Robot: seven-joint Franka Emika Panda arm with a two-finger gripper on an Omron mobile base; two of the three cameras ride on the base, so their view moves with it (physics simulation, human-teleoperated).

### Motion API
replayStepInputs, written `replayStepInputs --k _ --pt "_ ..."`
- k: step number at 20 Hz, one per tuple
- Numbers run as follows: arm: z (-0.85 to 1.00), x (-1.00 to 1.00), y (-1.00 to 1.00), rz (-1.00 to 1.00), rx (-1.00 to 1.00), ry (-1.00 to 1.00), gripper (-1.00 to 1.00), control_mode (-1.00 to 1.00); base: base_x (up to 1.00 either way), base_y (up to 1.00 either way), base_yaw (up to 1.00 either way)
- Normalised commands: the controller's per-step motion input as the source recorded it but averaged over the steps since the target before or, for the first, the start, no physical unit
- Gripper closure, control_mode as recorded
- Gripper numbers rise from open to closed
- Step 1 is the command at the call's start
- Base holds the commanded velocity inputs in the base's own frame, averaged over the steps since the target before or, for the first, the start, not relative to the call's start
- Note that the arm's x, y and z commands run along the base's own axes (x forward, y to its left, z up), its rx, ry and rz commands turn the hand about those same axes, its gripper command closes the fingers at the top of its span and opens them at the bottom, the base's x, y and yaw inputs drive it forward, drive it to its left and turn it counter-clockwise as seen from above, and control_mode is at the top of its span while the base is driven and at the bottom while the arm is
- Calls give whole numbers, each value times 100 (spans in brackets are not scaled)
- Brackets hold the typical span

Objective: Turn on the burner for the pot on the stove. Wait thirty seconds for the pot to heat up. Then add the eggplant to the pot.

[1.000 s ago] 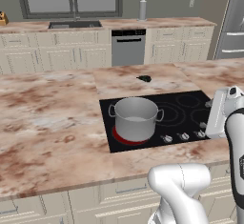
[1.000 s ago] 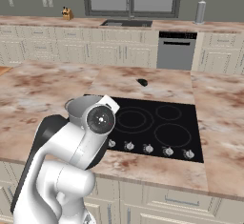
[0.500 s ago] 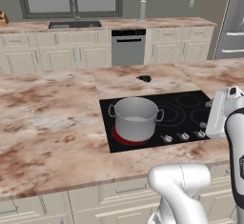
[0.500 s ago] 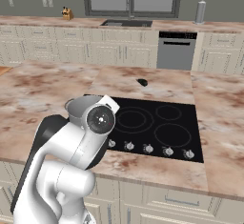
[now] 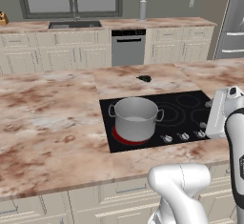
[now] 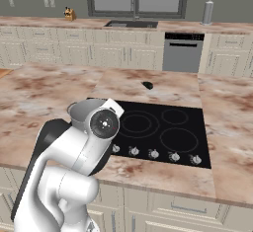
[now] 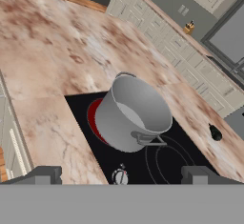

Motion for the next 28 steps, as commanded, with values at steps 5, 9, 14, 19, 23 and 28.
replayStepInputs --k 5,9,14,19,23,28 --pt "0 0 0 0 0 0 -100 -100 0 0 0" --pt "0 0 0 0 0 0 -100 -100 0 0 0" --pt "0 0 0 0 0 0 -100 -100 0 0 0" --pt "0 0 0 0 0 0 -100 -100 0 0 0" --pt "0 0 0 0 0 0 -100 -100 0 0 0" --pt "0 0 0 0 0 0 -100 -100 0 0 0"
